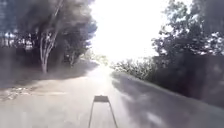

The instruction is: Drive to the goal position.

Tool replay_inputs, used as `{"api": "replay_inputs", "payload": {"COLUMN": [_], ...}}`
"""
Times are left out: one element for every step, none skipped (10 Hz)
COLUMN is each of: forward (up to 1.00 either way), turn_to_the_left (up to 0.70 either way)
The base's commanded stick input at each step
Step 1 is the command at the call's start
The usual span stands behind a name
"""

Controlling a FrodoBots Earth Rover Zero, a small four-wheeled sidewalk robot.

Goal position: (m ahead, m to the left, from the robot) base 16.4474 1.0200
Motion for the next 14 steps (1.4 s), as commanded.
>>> {"api": "replay_inputs", "payload": {"forward": [1.0,1.0,1.0,1.0,1.0,1.0,1.0,1.0,1.0,1.0,1.0,1.0,1.0,1.0], "turn_to_the_left": [0.0,0.0,0.0,0.0,0.0,0.0,0.0,0.0,0.0,0.0,0.0,0.0,0.0,0.0]}}
